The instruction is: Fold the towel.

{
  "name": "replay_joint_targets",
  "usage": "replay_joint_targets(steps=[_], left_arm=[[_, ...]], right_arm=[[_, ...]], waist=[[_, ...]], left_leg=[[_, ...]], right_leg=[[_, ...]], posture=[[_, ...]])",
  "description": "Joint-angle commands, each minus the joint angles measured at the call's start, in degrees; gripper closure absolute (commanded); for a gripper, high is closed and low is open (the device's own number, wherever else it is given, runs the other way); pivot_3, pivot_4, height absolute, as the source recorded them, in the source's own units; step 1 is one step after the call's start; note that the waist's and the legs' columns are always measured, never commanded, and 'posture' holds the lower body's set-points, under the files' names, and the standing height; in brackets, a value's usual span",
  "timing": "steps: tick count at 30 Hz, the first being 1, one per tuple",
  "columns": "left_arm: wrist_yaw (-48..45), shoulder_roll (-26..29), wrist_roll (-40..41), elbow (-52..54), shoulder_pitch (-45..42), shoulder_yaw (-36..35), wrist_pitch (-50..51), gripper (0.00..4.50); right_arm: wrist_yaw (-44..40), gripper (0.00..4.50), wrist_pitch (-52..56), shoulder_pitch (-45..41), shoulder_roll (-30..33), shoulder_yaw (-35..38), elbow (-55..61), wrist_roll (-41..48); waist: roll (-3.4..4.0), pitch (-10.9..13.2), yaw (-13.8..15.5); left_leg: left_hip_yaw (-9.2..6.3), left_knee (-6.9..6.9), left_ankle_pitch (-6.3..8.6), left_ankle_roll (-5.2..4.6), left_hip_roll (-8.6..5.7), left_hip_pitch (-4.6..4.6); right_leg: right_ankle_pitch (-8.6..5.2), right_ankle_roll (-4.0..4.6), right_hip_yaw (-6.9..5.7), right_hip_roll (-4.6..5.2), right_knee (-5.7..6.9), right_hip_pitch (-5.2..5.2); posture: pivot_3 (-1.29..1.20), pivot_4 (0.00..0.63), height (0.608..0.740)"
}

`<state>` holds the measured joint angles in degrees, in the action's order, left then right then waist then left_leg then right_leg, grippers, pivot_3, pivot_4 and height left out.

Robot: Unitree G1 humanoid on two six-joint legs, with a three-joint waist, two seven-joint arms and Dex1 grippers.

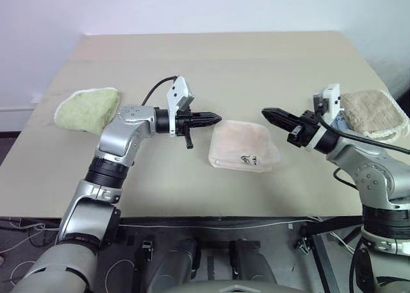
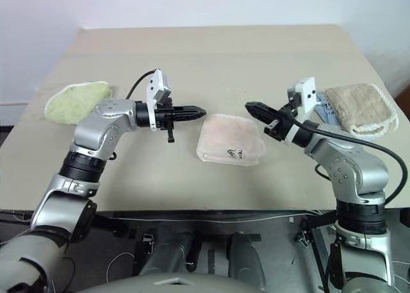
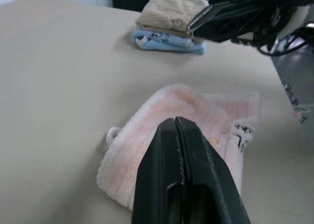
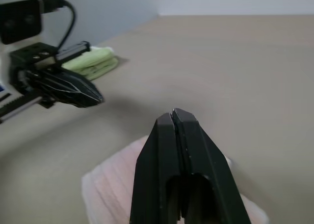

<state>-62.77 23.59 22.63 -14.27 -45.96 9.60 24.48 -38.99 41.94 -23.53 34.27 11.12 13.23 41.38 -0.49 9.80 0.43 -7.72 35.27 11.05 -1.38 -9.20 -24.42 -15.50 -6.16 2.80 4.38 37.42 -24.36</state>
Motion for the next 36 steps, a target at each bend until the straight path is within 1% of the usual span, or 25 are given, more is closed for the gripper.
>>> replay_joint_targets(steps=[1, 3, 5, 9, 11, 13, 15, 16, 18, 20, 21, 23, 26, 28, 30, 31, 33, 34, 35, 36], left_arm=[[-0.83, -1.64, -0.08, -1.64, -1.48, -1.8, -4.07, 4.5], [-0.87, -2.92, -0.9, -3.77, -2.14, -1.31, -5.51, 4.5], [-1.8, -4.63, -2.56, -6.68, -2.12, -0.22, -10.14, 4.5], [-2.69, -8.21, -4.57, -12.55, -1.44, 0.7, -15.56, 4.5], [-3.04, -9.3, -7.21, -15.8, 0.24, 2.48, -18.84, 4.5], [-2.49, -9.66, -10.93, -19.45, 2.1, 4.76, -21.65, 4.5], [-0.25, -8.66, -17.04, -24.31, 4.01, 7.85, -28.36, 4.5], [0.63, -8.38, -18.69, -26.11, 4.82, 8.45, -30.29, 4.5], [1.74, -9.18, -17.73, -27.38, 6.13, 7.05, -28.89, 4.5], [3.14, -9.65, -17.75, -28.02, 6.35, 6.41, -28.77, 4.5], [3.88, -9.59, -18.49, -28.48, 6.23, 6.56, -29.62, 4.5], [4.54, -9.62, -18.68, -29.12, 5.69, 6.15, -30.04, 4.5], [3.52, -9.6, -16.31, -28.9, 4.07, 3.99, -28.05, 4.5], [0.57, -9.42, -11.58, -25.31, 3.31, 0.87, -24.19, 4.5], [-0.86, -9.15, -8.41, -21.93, 2.92, -1.47, -20.58, 4.5], [-1.4, -8.84, -6.67, -19.74, 2.78, -2.73, -18.74, 4.5], [-1.65, -8.26, -4.52, -16.35, 2.54, -4.58, -16.0, 4.5], [-0.54, -7.67, -4.59, -15.0, 2.32, -5.35, -15.61, 4.33], [1.71, -7.31, -4.49, -14.07, 1.85, -6.52, -14.25, 4.14], [2.91, -6.97, -3.59, -12.83, 1.5, -7.66, -12.07, 3.91]], right_arm=[[-1.19, 4.47, -0.78, -1.7, -0.9, -1.15, -0.26, 0.11], [-1.02, 4.47, -1.4, -2.39, -1.69, -2.37, -1.72, -1.0], [0.15, 4.47, -2.11, -2.82, -2.87, -4.23, -5.14, -3.6], [-2.84, 4.47, -5.25, 0.91, -2.84, -8.95, -7.91, -8.44], [-0.79, 4.47, -8.3, 1.75, -4.87, -10.2, -11.67, -11.88], [2.56, 4.47, -11.68, 1.89, -7.58, -10.49, -16.22, -15.19], [2.8, 4.47, -13.64, 3.84, -9.18, -11.85, -17.24, -17.22], [2.41, 4.47, -14.13, 4.96, -9.75, -12.54, -16.93, -17.81], [2.38, 4.47, -15.32, 6.68, -10.67, -13.64, -16.55, -19.12], [2.27, 4.47, -16.0, 7.19, -11.3, -13.65, -16.52, -19.61], [1.82, 4.47, -15.84, 7.29, -11.49, -13.36, -16.14, -19.17], [0.12, 4.47, -14.41, 6.95, -11.42, -12.35, -14.32, -16.79], [-3.11, 3.88, -10.53, 5.14, -10.12, -10.11, -11.34, -12.07], [-3.77, 3.29, -7.74, 2.87, -9.46, -7.34, -9.71, -8.39], [-4.16, 2.56, -5.71, 1.34, -8.98, -5.38, -8.45, -5.75], [-4.01, 2.3, -4.67, 0.29, -8.82, -4.14, -8.03, -4.27], [-3.79, 1.6, -2.57, -1.41, -8.33, -2.21, -7.41, -1.84], [-3.91, 1.22, -1.67, -2.21, -7.69, -1.56, -7.06, -1.06], [-4.33, 0.96, -0.82, -2.81, -6.8, -1.22, -6.75, -0.55], [-4.88, 0.56, -0.02, -3.16, -5.8, -1.15, -6.47, -0.26]], waist=[[0.0, 0.0, 0.12], [0.0, 0.0, 0.18], [-0.01, -0.01, 0.19], [-0.01, -0.01, 0.3], [-0.01, -0.02, 0.13], [0.01, -0.04, -0.37], [0.02, -0.04, -0.7], [0.01, -0.05, -0.92], [-0.2, -0.31, -0.97], [-0.19, -0.34, -1.11], [-0.2, -0.35, -1.14], [-0.2, -0.35, -1.29], [-0.2, -0.35, -1.44], [-0.2, -0.34, -1.56], [-0.19, -0.34, -1.57], [-0.2, -0.33, -1.48], [-0.22, -0.32, -1.37], [-0.22, -0.32, -1.24], [-0.22, -0.32, -1.18], [-0.22, -0.32, -1.05]], left_leg=[[0.0, 0.0, 0.0, 0.0, 0.0, 0.0], [0.0, 0.02, 0.0, 0.0, 0.0, 0.0], [0.0, 0.05, 0.0, 0.0, 0.0, 0.01], [0.0, 0.08, -0.01, 0.0, 0.0, 0.0], [0.0, 0.08, -0.01, 0.01, -0.01, -0.02], [0.04, 0.07, -0.02, 0.02, -0.01, 0.02], [0.07, 0.07, -0.01, 0.0, -0.01, 0.05], [0.06, 0.06, -0.01, 0.0, -0.01, 0.07], [-0.03, 0.08, -0.02, 0.02, 0.01, 0.1], [-0.05, 0.05, 0.0, 0.01, 0.0, 0.52], [-0.05, -0.01, 0.03, 0.01, 0.0, 0.94], [-0.09, -0.05, 0.15, 0.09, 0.01, 1.37], [-0.18, -0.05, 0.15, 0.09, 0.01, 1.47], [-0.2, -0.06, 0.14, 0.09, 0.01, 1.45], [-0.2, -0.01, 0.13, 0.08, 0.01, 1.13], [-0.2, 0.01, 0.11, 0.07, 0.01, 0.97], [-0.2, 0.0, 0.04, -0.03, 0.01, 0.88], [-0.2, -0.05, 0.04, -0.03, 0.01, 0.85], [-0.21, -0.09, 0.05, -0.04, 0.01, 0.84], [-0.21, -0.13, 0.06, -0.05, 0.01, 0.83]], right_leg=[[0.0, 0.0, 0.0, 0.0, 0.0, 0.0], [0.0, 0.0, 0.0, 0.0, 0.0, 0.01], [0.0, 0.0, -0.01, -0.01, 0.02, 0.03], [0.01, -0.01, -0.03, 0.0, 0.04, 0.02], [0.01, -0.01, -0.04, -0.01, 0.03, 0.02], [0.01, -0.01, 0.01, -0.02, 0.04, 0.04], [0.01, -0.01, 0.04, -0.02, 0.13, 0.02], [0.01, -0.01, 0.04, -0.03, 0.15, 0.01], [0.0, 0.0, 0.0, -0.05, 0.21, 0.03], [0.0, 0.0, -0.01, -0.06, 0.17, 0.46], [0.0, -0.01, -0.02, -0.05, 0.07, 0.91], [-0.04, -0.02, -0.05, -0.06, -0.07, 1.47], [-0.05, -0.03, -0.12, -0.06, -0.12, 1.6], [-0.05, -0.03, -0.13, -0.06, -0.11, 1.55], [-0.02, -0.04, -0.12, -0.08, -0.03, 1.18], [-0.02, -0.03, -0.13, -0.08, 0.0, 0.98], [-0.02, -0.02, -0.12, -0.08, 0.02, 0.88], [-0.02, -0.02, -0.12, -0.08, 0.0, 0.85], [-0.03, -0.01, -0.12, -0.08, -0.06, 0.84], [-0.03, -0.02, -0.12, -0.08, -0.12, 0.83]], posture=[[0.0, 0.15, 0.74], [0.0, 0.15, 0.74], [0.0, 0.15, 0.74], [0.0, 0.15, 0.74], [0.0, 0.15, 0.74], [0.0, 0.15, 0.74], [0.0, 0.15, 0.74], [0.0, 0.15, 0.74], [0.0, 0.15, 0.74], [0.0, 0.15, 0.74], [0.0, 0.15, 0.74], [0.0, 0.15, 0.74], [0.0, 0.15, 0.74], [0.0, 0.15, 0.74], [0.0, 0.15, 0.74], [0.0, 0.15, 0.74], [0.0, 0.15, 0.74], [0.0, 0.15, 0.74], [0.0, 0.15, 0.74], [0.0, 0.15, 0.74]])
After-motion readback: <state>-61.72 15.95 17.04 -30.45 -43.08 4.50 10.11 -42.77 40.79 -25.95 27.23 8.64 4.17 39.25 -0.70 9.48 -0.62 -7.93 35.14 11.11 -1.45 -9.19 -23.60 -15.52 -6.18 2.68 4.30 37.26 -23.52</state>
